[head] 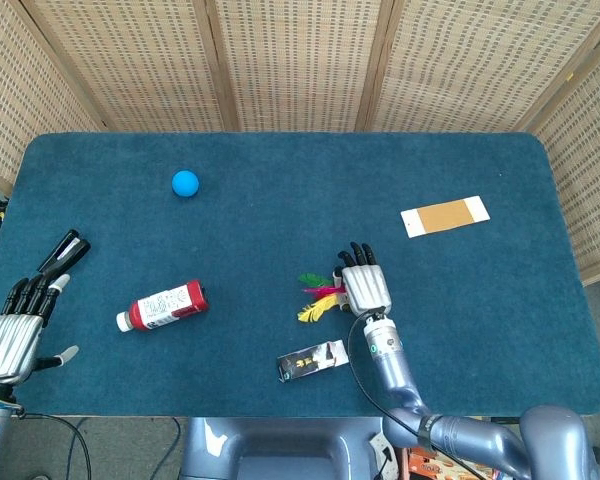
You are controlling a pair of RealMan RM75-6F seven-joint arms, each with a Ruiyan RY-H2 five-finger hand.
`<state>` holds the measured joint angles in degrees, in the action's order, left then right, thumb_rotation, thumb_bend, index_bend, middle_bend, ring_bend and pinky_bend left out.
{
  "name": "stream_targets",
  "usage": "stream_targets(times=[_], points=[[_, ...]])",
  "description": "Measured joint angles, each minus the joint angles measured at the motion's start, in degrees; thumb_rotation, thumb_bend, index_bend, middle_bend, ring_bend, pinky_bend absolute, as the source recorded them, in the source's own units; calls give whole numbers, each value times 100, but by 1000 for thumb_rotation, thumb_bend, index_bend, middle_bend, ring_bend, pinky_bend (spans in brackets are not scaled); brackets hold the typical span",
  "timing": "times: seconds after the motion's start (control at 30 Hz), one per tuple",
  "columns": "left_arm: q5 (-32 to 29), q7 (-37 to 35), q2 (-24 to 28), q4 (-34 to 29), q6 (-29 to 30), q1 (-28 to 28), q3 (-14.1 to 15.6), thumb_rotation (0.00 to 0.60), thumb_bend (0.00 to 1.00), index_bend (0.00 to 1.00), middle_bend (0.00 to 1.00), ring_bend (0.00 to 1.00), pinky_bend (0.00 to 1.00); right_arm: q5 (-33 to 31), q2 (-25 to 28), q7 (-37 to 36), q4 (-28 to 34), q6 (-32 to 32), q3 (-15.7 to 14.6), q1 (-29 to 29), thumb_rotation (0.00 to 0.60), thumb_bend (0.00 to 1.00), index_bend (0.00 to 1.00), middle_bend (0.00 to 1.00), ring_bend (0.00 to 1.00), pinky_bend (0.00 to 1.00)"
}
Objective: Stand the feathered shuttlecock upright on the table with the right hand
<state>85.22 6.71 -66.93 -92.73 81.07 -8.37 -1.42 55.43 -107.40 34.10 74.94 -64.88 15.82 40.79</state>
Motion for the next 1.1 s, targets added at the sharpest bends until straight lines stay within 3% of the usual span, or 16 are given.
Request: stream_targets(times=[0.3, 0.67, 0.9, 1.1], points=[[5, -11, 10, -9, 36, 10, -11, 600, 13, 0, 0, 0, 0, 5, 287, -294, 548, -128, 239, -82, 600, 434, 609, 198, 0, 0], [43, 31, -3, -16, 42, 11, 9, 600, 13, 0, 0, 0, 0, -701, 754, -1357, 1465, -104, 981, -314, 600, 434, 614, 200, 0, 0], [51, 72, -21, -17, 40, 9, 14, 600, 13, 0, 0, 0, 0, -1322, 870, -2135, 1580, 9, 1357, -485, 600, 434, 614, 200, 0, 0], [54, 130, -46, -10, 11, 0, 30, 600, 13, 0, 0, 0, 0, -1688, 994, -2293, 1380, 195, 1378, -530, 600, 434, 614, 201, 0, 0]])
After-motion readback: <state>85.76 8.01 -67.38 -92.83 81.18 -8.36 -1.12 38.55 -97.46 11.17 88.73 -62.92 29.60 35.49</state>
